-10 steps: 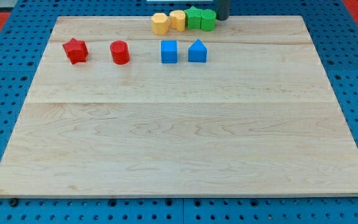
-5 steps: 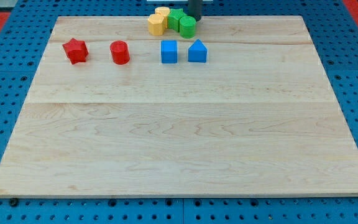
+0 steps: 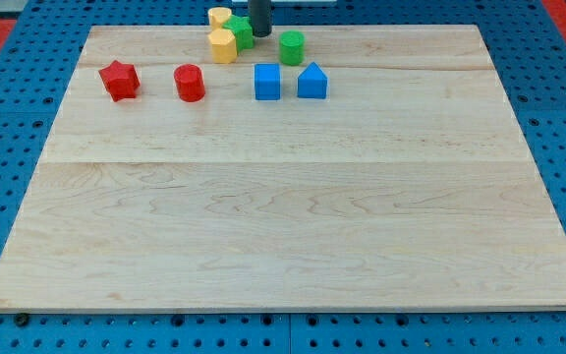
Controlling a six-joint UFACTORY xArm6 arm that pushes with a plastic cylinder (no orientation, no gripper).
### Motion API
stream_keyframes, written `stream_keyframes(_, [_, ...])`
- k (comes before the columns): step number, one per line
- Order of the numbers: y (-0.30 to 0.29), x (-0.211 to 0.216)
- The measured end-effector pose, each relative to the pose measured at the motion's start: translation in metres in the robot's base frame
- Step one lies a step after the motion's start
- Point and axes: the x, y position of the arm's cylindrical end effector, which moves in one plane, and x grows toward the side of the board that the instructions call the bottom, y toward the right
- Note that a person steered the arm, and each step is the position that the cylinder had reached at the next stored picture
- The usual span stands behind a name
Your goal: Place the green star in between the yellow hexagon and yellow heart
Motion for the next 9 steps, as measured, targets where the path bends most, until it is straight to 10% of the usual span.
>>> stream_keyframes(8, [-0.056,0.059])
stream_keyframes(9, [0.0,0.005])
